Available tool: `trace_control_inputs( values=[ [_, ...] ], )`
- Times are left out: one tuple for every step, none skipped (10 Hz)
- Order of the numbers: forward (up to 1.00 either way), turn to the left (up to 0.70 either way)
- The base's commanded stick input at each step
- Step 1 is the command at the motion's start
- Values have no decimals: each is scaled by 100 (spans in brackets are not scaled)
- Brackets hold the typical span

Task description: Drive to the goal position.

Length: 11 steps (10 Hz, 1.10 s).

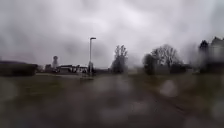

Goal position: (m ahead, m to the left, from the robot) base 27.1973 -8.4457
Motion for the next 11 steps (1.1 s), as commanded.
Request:
trace_control_inputs(
  values=[
    [100, 0],
    [100, 0],
    [100, 0],
    [100, 0],
    [100, 0],
    [100, 0],
    [100, 0],
    [100, 0],
    [100, 0],
    [100, 0],
    [100, 0]
  ],
)
